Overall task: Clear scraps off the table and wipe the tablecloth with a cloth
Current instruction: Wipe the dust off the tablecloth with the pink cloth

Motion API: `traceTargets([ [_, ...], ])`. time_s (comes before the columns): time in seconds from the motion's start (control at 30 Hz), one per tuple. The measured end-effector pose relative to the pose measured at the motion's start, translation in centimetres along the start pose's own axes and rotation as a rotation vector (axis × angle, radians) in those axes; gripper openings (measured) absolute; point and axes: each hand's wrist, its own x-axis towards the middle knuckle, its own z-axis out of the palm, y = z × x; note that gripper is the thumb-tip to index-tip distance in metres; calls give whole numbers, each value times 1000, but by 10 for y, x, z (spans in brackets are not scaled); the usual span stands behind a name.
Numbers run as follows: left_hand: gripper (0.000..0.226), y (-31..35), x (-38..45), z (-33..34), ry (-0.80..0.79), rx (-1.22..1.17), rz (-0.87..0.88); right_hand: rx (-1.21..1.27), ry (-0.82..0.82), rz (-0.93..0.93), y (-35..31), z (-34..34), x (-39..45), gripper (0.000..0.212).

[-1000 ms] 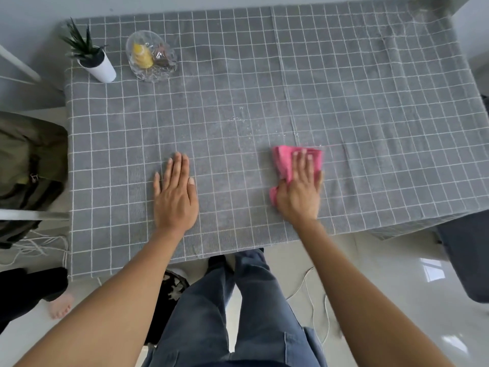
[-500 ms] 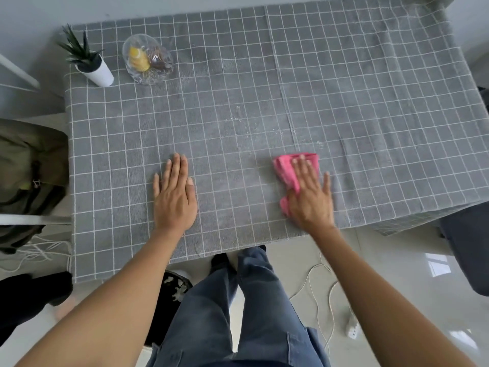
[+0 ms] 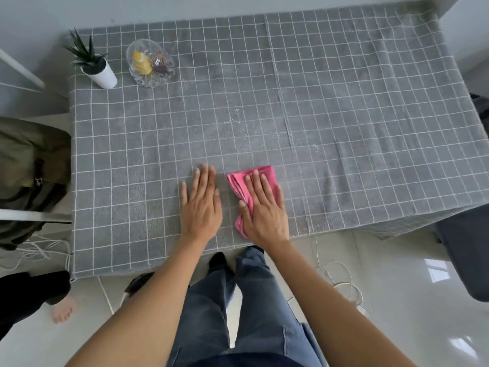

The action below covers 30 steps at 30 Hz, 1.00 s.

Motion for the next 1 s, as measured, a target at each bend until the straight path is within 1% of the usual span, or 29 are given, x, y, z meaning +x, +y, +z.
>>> traceTargets([
  [0.13, 56, -2, -2, -1, -11, 14, 7, -32, -3, -7, 28, -6, 0, 58],
  [0.2, 56, -1, -2, -2, -12, 12, 2, -114, -17, 72, 54, -15, 2, 64],
  [0.27, 56, 1, -3, -2, -10, 9, 0, -180, 3, 210, 79, -24, 5, 65],
  [0.33, 56, 0, -3, -3, -6, 9, -2, -113, 33, 333, 89, -32, 8, 61],
  [0.43, 55, 0, -4, -1, -6, 20, -11, -2, 84, 392, 72, -30, 8, 59],
  [0.5, 55, 1, -3, -1, -5, 22, -15, -29, 48, 323, 48, -21, 4, 60],
  [0.57, 55, 2, -2, -1, -3, 15, -19, -43, 12, 185, 26, -9, -5, 59],
  [0.67, 56, 2, -3, -2, -1, 5, -14, -50, 6, 39, 25, -4, -10, 57],
  [0.73, 55, 2, -3, -3, 1, 1, -13, -80, 31, 35, 39, -8, -8, 57],
  [0.8, 55, 2, -3, -2, -3, -4, -16, -59, 74, 142, 46, -12, -5, 58],
  [0.87, 55, 2, -3, -1, -2, 4, -19, -35, 79, 239, 34, -10, -3, 61],
  [0.93, 55, 1, -2, -1, 0, 12, -20, -6, 58, 215, 17, -6, -4, 61],
  [1.0, 55, 0, -3, -1, -2, 13, -18, -20, 39, 111, 15, -4, -8, 59],
])
